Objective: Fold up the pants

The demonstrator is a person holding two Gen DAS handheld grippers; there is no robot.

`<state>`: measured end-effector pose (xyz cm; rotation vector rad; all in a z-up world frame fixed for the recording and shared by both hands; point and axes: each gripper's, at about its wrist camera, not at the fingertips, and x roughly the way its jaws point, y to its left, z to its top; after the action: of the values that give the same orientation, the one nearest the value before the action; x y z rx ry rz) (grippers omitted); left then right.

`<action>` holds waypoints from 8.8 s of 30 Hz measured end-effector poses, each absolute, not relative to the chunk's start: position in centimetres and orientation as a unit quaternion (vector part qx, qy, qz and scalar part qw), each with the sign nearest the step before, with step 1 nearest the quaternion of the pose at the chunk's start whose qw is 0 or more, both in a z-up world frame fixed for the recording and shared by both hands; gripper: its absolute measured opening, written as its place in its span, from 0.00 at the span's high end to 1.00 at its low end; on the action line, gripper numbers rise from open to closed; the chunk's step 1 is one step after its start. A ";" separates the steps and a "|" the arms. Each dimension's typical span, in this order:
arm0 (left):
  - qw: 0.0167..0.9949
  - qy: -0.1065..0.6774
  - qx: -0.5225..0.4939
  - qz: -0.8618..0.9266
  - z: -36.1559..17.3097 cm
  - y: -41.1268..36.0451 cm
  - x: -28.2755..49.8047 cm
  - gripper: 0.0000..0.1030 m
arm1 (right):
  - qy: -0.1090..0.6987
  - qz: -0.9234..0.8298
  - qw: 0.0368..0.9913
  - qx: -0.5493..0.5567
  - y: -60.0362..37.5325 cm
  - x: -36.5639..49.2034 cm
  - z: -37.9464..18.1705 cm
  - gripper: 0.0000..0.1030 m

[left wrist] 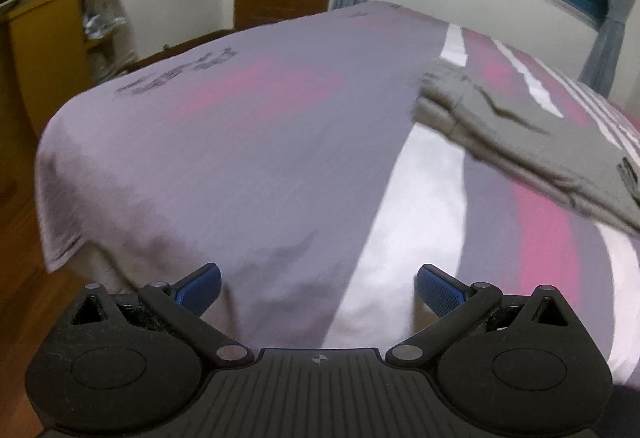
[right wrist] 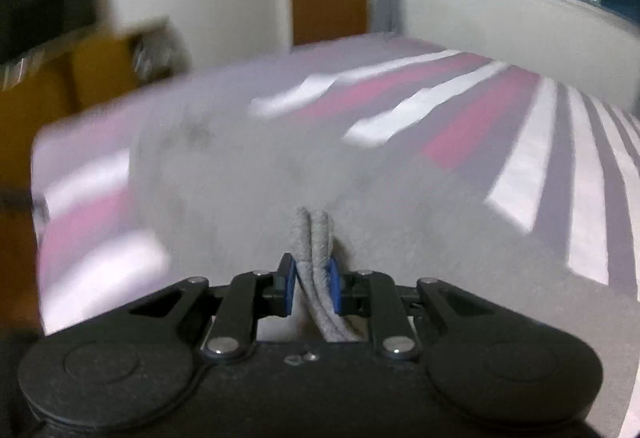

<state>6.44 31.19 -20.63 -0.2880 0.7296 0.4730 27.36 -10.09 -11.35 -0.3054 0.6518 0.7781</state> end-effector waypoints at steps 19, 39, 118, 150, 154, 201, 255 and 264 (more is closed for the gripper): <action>0.909 0.356 -0.129 0.173 -19.8 26.1 8.6 0.00 | 0.301 0.454 0.837 -0.036 -11.3 24.0 -9.5 0.62; 0.843 0.406 -0.332 -0.123 -17.9 11.9 29.0 0.35 | 0.262 0.151 0.946 0.120 -32.1 21.8 -11.3 0.60; 0.911 0.380 -0.131 -0.092 -17.6 6.2 29.5 0.59 | 0.387 0.104 0.916 0.015 -30.3 26.0 -12.9 0.48; 0.921 0.347 -0.170 -0.046 -16.3 10.9 24.6 0.51 | 0.323 0.076 0.941 0.070 -32.8 25.0 -12.9 0.46; 0.933 0.291 -0.206 0.045 -16.9 16.0 20.4 0.00 | 0.289 0.082 0.949 0.100 -34.9 23.6 -12.5 0.40; 0.950 0.193 -0.234 -0.069 -8.4 17.2 33.2 0.82 | 0.368 -0.114 0.923 0.010 -36.8 26.6 -15.2 0.00; 0.961 0.258 -0.098 -0.008 -13.1 9.6 22.8 0.13 | 0.287 -0.044 0.949 0.121 -39.1 23.5 -12.5 0.21; 0.946 0.309 0.018 -0.092 -15.7 7.4 23.1 0.13 | 0.279 0.143 0.922 0.228 -31.5 22.5 -10.7 0.16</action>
<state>23.05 7.40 -15.67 0.0371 0.6300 -0.1874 22.55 -31.50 -10.70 0.4673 0.5740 0.2935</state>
